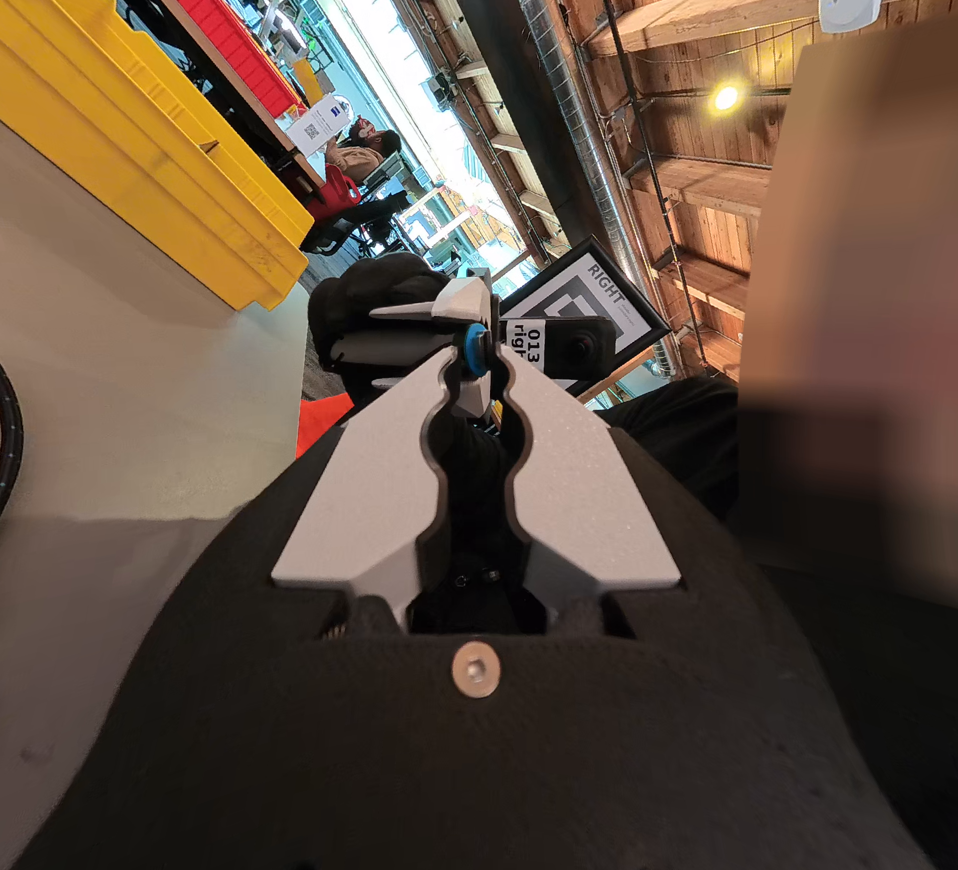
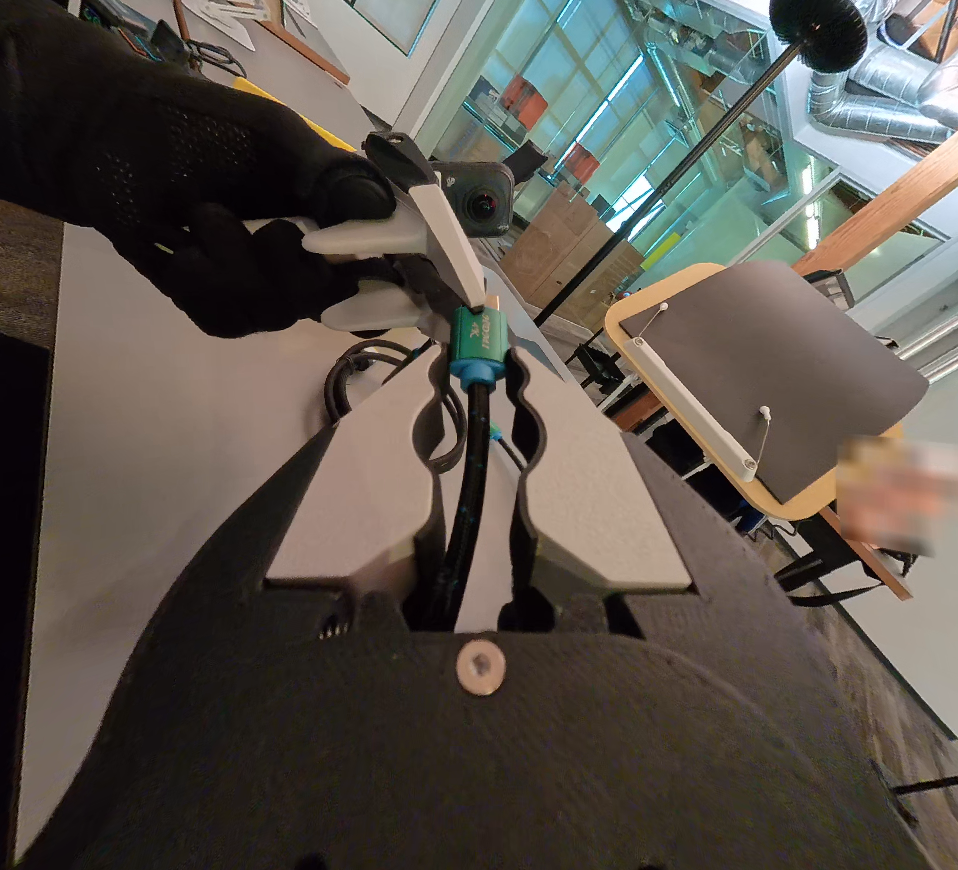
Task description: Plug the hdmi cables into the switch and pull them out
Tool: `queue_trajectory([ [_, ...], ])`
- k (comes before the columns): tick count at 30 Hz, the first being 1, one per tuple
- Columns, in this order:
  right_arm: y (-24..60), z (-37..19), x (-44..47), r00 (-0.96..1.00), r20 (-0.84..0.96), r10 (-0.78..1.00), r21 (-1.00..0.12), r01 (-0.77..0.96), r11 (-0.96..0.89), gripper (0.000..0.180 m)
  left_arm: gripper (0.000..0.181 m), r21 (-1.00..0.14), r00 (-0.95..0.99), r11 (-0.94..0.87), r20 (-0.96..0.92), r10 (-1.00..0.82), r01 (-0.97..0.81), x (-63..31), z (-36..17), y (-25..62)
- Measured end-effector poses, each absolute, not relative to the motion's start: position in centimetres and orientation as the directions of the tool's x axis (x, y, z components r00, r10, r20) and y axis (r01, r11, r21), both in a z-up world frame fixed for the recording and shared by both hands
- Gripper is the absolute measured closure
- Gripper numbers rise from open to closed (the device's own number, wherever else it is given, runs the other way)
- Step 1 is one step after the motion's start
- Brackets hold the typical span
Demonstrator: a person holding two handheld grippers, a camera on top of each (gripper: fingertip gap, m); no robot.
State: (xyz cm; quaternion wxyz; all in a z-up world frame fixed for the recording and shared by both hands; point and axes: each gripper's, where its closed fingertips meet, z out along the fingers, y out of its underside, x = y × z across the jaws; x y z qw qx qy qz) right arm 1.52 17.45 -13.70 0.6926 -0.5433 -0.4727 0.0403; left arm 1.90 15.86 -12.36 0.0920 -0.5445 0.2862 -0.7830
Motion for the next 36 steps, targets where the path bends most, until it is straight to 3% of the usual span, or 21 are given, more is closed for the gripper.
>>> queue_trajectory([
  [6, 17.8, -14.7, 2.0, 0.567, 0.565, 0.599, -0.821, 0.458, 0.341, 0.161, 0.172, -0.556, -0.337, -0.815, 0.808, -0.484, -0.163, 2.4, -13.3, 16.4],
  [10, 18.6, -16.0, 2.8, 0.611, 0.439, 0.659, -0.891, 0.390, 0.233, 0.162, 0.166, -0.633, -0.243, -0.763, 0.767, -0.594, -0.131, 2.4, -14.0, 17.9],
  [15, 19.6, -17.3, 4.3, 0.652, 0.282, 0.703, -0.949, 0.299, 0.104, 0.161, 0.152, -0.843, -0.014, -0.495, 0.509, -0.861, -0.208, 2.5, -15.7, 18.8],
  [18, 19.9, -17.7, 4.8, 0.662, 0.190, 0.725, -0.971, 0.238, 0.037, 0.162, 0.142, -0.898, 0.090, -0.326, 0.314, -0.945, -0.296, 2.7, -17.0, 19.3],
  [27, 19.8, -17.3, 4.7, 0.662, 0.198, 0.723, -0.969, 0.244, 0.042, 0.162, 0.146, -0.882, 0.134, -0.273, 0.240, -0.962, -0.383, 2.9, -19.3, 19.6],
  [34, 19.8, -16.5, 5.2, 0.676, 0.177, 0.715, -0.977, 0.207, 0.046, 0.162, 0.147, -0.850, 0.075, -0.322, 0.321, -0.944, -0.417, 3.4, -20.5, 18.4],
  [36, 19.7, -16.2, 5.3, 0.673, 0.177, 0.718, -0.978, 0.201, 0.053, 0.161, 0.156, -0.839, 0.082, -0.328, 0.326, -0.942, -0.434, 3.3, -21.1, 18.6],
])
